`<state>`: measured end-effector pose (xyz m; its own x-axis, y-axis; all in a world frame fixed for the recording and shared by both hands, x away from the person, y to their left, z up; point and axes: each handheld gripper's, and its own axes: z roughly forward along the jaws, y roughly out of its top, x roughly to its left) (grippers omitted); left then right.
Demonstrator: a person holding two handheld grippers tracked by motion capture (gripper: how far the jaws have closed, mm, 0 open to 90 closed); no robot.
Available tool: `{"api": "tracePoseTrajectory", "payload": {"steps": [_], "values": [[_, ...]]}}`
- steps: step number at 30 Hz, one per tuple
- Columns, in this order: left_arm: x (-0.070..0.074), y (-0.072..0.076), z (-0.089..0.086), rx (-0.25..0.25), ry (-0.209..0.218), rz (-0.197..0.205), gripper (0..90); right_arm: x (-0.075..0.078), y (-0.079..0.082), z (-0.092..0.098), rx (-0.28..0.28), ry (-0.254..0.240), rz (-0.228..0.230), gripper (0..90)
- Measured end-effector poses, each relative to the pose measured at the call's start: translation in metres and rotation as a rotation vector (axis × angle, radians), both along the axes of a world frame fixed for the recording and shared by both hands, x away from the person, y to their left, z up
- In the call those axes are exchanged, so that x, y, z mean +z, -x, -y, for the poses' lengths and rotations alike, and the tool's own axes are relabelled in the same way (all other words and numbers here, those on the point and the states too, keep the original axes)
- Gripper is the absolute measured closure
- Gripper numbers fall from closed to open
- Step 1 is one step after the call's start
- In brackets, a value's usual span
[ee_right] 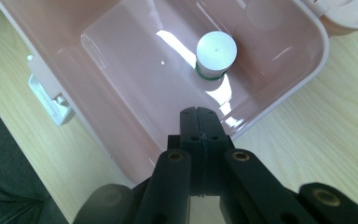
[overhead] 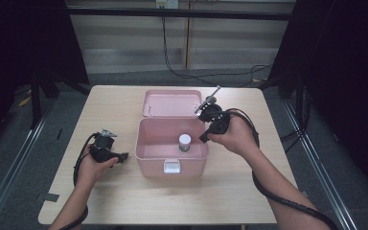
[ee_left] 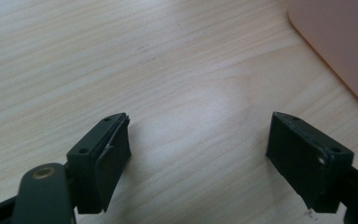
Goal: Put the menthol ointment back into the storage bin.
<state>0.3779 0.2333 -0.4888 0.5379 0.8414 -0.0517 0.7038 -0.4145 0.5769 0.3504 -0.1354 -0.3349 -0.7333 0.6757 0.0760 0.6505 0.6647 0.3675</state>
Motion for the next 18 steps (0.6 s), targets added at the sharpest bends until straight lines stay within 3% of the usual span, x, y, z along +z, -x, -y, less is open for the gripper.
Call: {"api": "tracePoseTrajectory", "payload": {"steps": [5,10,18], "values": [[0.021,-0.011,-0.001,0.025,0.046,-0.021,17.9,0.0,0.004,0.001,-0.003,-0.007,-0.004,90.0],[0.043,-0.022,0.001,0.032,0.053,-0.044,19.2,-0.003,0.005,0.003,0.014,-0.011,-0.007,90.0],[0.056,-0.037,0.007,0.071,0.056,-0.147,24.8,-0.005,0.006,0.008,0.019,-0.019,-0.009,90.0]]}}
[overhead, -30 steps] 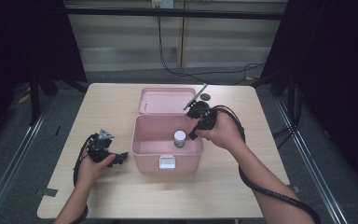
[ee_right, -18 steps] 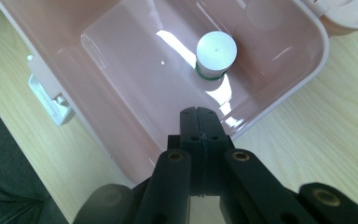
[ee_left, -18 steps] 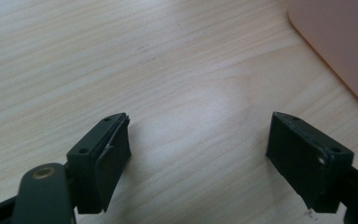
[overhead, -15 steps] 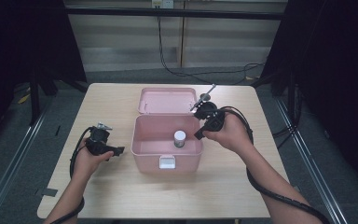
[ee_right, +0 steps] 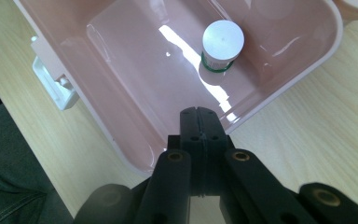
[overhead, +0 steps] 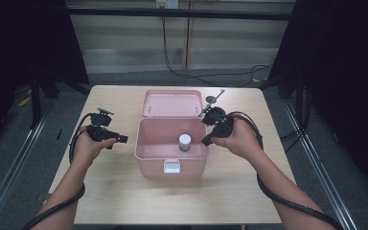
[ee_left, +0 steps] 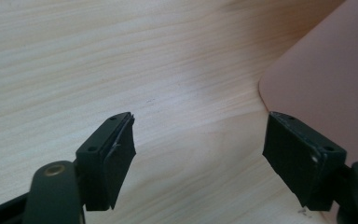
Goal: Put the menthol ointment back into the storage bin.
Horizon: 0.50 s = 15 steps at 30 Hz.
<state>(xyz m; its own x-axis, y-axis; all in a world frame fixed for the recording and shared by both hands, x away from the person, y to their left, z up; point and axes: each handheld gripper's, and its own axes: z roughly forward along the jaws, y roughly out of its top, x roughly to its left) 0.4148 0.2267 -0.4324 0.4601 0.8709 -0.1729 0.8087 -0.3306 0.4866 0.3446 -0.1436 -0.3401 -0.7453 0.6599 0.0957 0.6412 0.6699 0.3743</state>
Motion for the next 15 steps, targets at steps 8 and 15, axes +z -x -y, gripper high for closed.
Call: {"api": "tracePoseTrajectory", "payload": {"steps": [8,15], "values": [[0.012,-0.014,0.007,0.025,-0.015,-0.047,33.1,-0.004,0.001,0.001,-0.007,-0.013,-0.007,90.0],[0.026,-0.024,0.008,0.049,-0.004,-0.062,40.4,-0.007,0.001,0.002,-0.008,-0.02,-0.011,90.0]]}}
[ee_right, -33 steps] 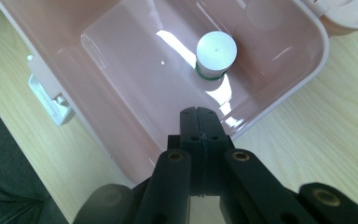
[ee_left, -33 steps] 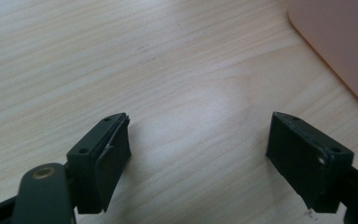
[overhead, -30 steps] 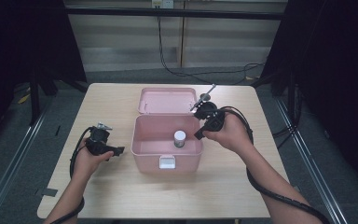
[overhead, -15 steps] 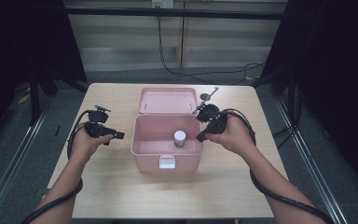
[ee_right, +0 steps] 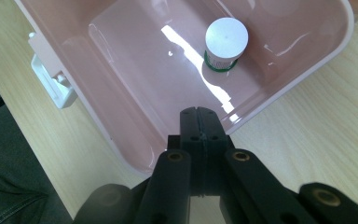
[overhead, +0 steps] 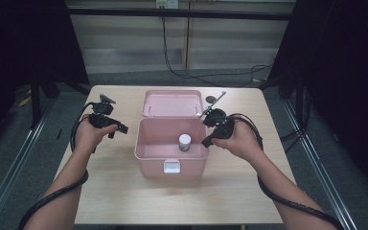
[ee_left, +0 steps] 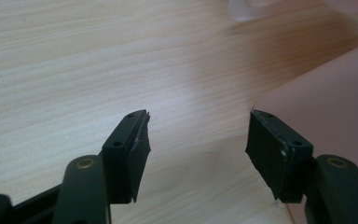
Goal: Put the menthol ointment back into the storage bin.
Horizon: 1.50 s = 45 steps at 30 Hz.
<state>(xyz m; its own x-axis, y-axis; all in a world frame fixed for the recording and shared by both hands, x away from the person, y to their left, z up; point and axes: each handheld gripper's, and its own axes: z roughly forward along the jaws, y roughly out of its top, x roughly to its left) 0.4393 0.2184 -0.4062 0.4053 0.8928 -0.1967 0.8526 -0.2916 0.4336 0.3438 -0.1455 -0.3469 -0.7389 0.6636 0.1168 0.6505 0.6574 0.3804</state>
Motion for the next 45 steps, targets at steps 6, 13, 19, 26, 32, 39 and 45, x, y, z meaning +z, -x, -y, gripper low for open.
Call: {"api": "tracePoseTrajectory", "payload": {"steps": [6,13,19,26,32,39,45], "values": [[0.013,-0.009,0.004,0.008,0.001,-0.03,44.6,-0.004,-0.001,0.001,0.005,-0.011,-0.003,90.0],[0.028,-0.021,0.009,0.029,0.036,-0.06,49.1,-0.009,-0.001,-0.003,0.031,-0.003,-0.004,90.0],[0.037,-0.028,0.014,0.042,0.041,-0.069,48.8,-0.011,-0.002,-0.004,0.033,-0.014,-0.006,90.0],[0.048,-0.035,0.021,0.045,0.049,-0.072,47.9,-0.014,0.0,-0.007,0.045,-0.03,-0.003,90.0],[0.055,-0.041,0.03,0.038,0.055,-0.079,47.9,-0.017,0.001,-0.006,0.051,-0.031,-0.002,90.0],[0.059,-0.049,0.04,0.034,0.047,-0.086,48.2,-0.017,0.002,-0.005,0.056,-0.03,-0.006,90.0],[0.056,-0.058,0.05,0.039,0.046,-0.095,49.5,-0.018,0.002,-0.005,0.059,-0.028,-0.011,90.0]]}}
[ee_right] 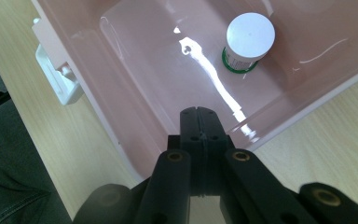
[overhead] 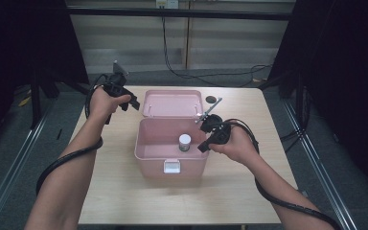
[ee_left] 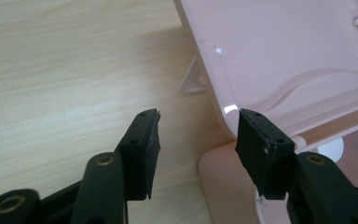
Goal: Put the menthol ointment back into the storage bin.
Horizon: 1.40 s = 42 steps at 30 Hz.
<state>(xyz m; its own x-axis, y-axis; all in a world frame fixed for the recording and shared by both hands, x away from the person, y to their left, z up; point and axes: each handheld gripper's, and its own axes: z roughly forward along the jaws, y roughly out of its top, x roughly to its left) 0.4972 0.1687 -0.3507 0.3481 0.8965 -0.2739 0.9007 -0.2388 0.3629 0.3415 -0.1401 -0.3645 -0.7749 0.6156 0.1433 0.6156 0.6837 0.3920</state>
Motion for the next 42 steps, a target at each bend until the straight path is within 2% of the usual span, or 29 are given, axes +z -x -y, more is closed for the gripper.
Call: {"api": "tracePoseTrajectory", "payload": {"steps": [4,6,9,11,14,19,31,36,37,42], "values": [[-0.001,-0.006,0.005,0.004,-0.001,0.003,49.7,-0.002,0.0,0.0,0.005,-0.002,-0.002,90.0],[-0.001,-0.009,0.009,0.004,-0.031,0.008,50.2,-0.002,-0.001,0.0,0.008,-0.006,-0.003,90.0],[-0.003,-0.014,0.014,0.008,-0.017,0.008,50.9,-0.002,-0.002,0.001,0.004,-0.008,-0.006,90.0],[-0.004,-0.017,0.016,0.002,-0.023,0.007,51.3,-0.003,-0.003,0.002,0.003,-0.01,-0.008,90.0],[-0.006,-0.022,0.019,0.011,-0.005,0.003,52.4,-0.004,-0.003,0.003,0.002,-0.02,-0.012,90.0],[-0.009,-0.03,0.025,0.02,-0.01,0.008,55.0,-0.006,-0.003,0.002,0.018,-0.018,-0.016,90.0],[-0.018,-0.046,0.037,0.029,-0.024,0.019,61.8,-0.002,-0.007,0.003,0.015,-0.015,-0.027,90.0],[-0.021,-0.049,0.04,0.036,-0.021,0.019,65.5,-0.003,-0.007,0.004,0.016,-0.017,-0.029,90.0],[-0.021,-0.049,0.041,0.033,-0.032,0.012,66.3,-0.003,-0.007,0.004,0.02,-0.013,-0.027,90.0],[-0.024,-0.051,0.041,0.038,-0.037,0.022,68.4,-0.004,-0.008,0.003,0.021,-0.012,-0.033,90.0]]}}
